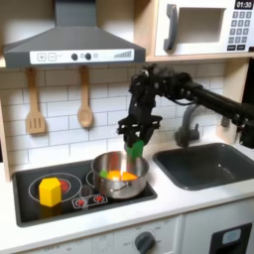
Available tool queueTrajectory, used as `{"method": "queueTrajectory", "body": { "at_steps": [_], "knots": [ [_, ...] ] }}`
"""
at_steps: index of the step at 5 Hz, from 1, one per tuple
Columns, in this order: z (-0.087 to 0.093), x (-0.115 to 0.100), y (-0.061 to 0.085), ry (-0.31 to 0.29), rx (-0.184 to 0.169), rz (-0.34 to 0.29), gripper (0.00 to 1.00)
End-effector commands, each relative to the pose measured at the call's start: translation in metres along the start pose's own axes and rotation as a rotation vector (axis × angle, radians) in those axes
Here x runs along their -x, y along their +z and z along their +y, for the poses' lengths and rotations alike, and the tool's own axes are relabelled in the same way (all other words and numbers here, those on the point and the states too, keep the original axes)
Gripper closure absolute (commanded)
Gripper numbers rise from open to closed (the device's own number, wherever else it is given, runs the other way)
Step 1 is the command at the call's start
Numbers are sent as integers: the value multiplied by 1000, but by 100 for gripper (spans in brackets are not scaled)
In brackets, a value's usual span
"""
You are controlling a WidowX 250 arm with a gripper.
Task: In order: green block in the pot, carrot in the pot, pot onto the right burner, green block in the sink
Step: 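Take the green block out of the pot and put it in the sink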
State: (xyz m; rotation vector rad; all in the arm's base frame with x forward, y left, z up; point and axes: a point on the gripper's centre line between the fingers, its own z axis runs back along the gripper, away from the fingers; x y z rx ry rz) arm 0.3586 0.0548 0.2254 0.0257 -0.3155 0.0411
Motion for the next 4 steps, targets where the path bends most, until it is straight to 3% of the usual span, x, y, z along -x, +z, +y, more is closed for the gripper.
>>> {"method": "queueTrajectory", "body": {
  "at_steps": [1, 4],
  "knots": [
    [-24, 1, 14, -49, 38, -22, 100],
    [-73, 13, -3, -147, 136, 46, 100]
  ]
}}
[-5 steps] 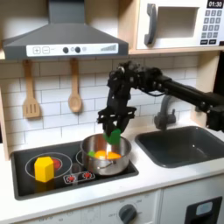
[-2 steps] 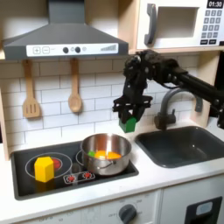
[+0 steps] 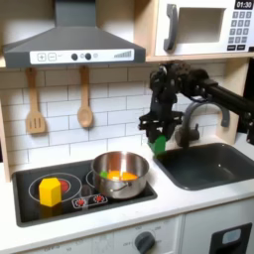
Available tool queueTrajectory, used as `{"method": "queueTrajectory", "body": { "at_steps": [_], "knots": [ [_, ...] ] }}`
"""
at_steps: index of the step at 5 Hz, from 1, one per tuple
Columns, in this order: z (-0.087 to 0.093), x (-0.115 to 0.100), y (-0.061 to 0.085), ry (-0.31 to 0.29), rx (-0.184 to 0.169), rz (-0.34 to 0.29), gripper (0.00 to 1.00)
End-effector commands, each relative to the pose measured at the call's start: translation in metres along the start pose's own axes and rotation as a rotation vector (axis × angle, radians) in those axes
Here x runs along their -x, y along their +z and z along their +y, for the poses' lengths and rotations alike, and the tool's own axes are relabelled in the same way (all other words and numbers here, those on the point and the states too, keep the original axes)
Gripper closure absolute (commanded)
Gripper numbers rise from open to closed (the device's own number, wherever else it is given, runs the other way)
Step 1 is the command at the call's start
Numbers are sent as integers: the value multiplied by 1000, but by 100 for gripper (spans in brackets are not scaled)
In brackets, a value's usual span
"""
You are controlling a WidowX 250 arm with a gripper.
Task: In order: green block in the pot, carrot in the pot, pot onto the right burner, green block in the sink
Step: 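Take the green block out of the pot and put it in the sink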
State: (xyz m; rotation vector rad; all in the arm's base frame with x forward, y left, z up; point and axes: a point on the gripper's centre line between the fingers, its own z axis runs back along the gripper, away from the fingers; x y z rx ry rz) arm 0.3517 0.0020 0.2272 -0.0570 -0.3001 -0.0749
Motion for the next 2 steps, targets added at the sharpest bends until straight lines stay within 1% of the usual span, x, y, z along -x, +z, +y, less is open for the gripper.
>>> {"method": "queueTrajectory", "body": {
  "at_steps": [1, 2],
  "knots": [
    [-38, 4, -13, -93, 74, 39, 100],
    [-48, 5, -12, -121, 95, 37, 100]
  ]
}}
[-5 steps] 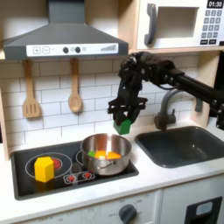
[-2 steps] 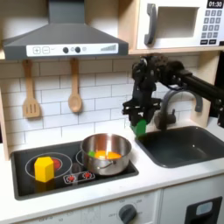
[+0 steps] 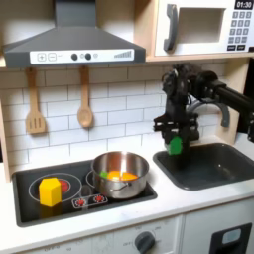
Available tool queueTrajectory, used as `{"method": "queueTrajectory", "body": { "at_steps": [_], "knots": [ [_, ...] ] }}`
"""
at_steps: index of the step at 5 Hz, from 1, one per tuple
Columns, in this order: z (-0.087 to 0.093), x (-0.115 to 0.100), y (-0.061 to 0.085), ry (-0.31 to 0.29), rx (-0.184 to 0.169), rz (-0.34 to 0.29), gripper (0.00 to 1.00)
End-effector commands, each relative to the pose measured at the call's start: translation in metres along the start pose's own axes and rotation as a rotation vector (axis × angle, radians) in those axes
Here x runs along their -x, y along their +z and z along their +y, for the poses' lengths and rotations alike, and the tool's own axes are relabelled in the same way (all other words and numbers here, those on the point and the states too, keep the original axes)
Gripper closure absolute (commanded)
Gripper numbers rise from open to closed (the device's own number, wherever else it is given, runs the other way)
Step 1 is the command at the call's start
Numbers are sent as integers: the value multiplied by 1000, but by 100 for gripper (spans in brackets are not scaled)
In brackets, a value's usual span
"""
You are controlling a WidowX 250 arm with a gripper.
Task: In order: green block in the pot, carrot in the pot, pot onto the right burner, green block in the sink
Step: 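Take the green block out of the pot and put it in the sink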
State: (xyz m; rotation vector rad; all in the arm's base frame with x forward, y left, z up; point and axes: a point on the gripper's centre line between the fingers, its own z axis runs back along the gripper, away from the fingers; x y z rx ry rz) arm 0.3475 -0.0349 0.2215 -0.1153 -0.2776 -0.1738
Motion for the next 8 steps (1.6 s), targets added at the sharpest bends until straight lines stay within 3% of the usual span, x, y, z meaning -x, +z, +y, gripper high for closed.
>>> {"method": "queueTrajectory", "body": {
  "at_steps": [1, 3, 4, 5, 6, 7, 8],
  "knots": [
    [-19, 4, -10, -73, 27, 28, 100],
    [-52, 16, -31, -193, 31, 82, 100],
    [-66, 17, -41, -209, 49, 103, 100],
    [-72, 17, -59, -221, 42, 150, 100],
    [-73, 19, -68, -222, 34, 174, 100],
    [-72, 15, -67, -195, 10, 170, 42],
    [-69, 9, -57, -178, 5, 142, 0]
  ]
}}
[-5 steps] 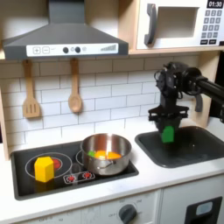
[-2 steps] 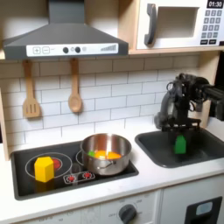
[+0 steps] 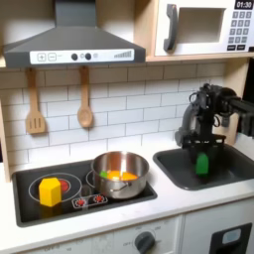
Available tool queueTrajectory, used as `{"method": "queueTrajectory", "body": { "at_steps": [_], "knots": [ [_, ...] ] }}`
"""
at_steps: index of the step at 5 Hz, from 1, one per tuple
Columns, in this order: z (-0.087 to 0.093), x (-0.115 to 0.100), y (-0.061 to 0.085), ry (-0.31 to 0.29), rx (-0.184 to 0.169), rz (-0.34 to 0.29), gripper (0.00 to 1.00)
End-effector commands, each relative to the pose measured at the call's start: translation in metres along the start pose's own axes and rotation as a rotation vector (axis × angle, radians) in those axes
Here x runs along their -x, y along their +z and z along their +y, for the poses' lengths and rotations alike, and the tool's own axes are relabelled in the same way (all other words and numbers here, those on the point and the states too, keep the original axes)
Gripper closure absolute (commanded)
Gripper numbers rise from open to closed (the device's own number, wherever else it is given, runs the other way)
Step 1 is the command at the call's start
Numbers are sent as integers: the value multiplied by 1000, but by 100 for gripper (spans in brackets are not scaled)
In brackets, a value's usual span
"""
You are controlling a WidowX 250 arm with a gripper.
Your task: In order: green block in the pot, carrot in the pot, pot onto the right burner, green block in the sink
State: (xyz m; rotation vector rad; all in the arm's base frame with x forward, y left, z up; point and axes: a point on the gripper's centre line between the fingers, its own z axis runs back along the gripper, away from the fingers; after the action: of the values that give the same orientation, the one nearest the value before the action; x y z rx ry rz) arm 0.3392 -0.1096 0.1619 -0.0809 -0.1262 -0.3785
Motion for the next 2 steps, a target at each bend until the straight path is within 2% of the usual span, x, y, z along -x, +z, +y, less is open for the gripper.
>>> {"method": "queueTrajectory", "body": {
  "at_steps": [1, 2],
  "knots": [
    [2, -3, 20, 37, -3, -45, 0],
    [4, -4, 18, 55, -10, -24, 0]
  ]
}}
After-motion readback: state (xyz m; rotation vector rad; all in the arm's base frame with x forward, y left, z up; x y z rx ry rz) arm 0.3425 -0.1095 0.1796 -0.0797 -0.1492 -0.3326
